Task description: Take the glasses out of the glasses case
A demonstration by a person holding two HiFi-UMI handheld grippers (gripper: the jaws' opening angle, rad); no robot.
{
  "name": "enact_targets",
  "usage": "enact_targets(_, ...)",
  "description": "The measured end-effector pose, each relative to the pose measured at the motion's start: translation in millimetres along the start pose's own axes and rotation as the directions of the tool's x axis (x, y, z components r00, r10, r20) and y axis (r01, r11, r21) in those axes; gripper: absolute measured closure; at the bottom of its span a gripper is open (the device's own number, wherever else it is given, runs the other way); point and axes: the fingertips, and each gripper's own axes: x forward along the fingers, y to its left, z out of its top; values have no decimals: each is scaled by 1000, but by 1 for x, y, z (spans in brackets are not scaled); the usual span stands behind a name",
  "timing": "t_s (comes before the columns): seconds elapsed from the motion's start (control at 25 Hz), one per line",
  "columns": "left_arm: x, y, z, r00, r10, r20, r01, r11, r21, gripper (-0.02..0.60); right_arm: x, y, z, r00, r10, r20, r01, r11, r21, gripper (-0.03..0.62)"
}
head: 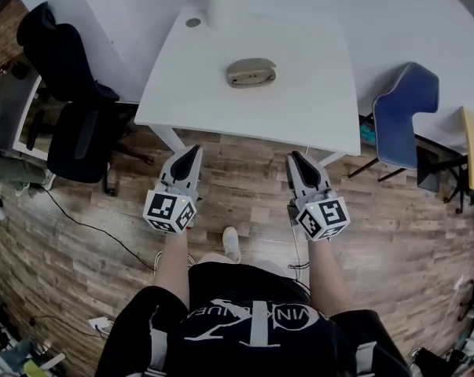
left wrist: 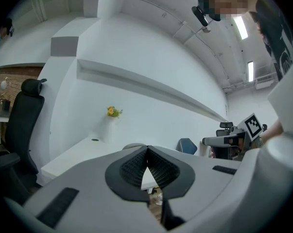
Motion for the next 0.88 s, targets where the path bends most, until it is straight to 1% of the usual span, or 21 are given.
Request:
enact_targets(0.12, 15, 12, -5, 1000, -22, -13, 22, 1000, 1, 568, 17, -5, -4, 1000, -9, -4, 9, 1000, 8, 552)
enact_targets(0.2, 23, 18, -7, 999, -33, -20, 33, 999, 0, 568, 26, -8, -6, 1000, -15, -7, 15, 1000, 11, 518)
enact_targets(0.4, 37, 27, -11, 998, -50, -23, 49, 999, -18, 568, 44, -14, -16, 1000, -12, -28, 13, 1000, 20, 484)
enact_targets(0.6, 52, 32, -21, 996, -76, -46, 75, 997, -21, 568, 65, -23, -25, 999, -7, -54, 9, 1000, 30, 478)
enact_targets(0.88, 81, 47, -22, 996, -70, -47, 69, 997, -23, 568, 103, -43, -29, 997, 16, -77, -14, 999, 31, 477)
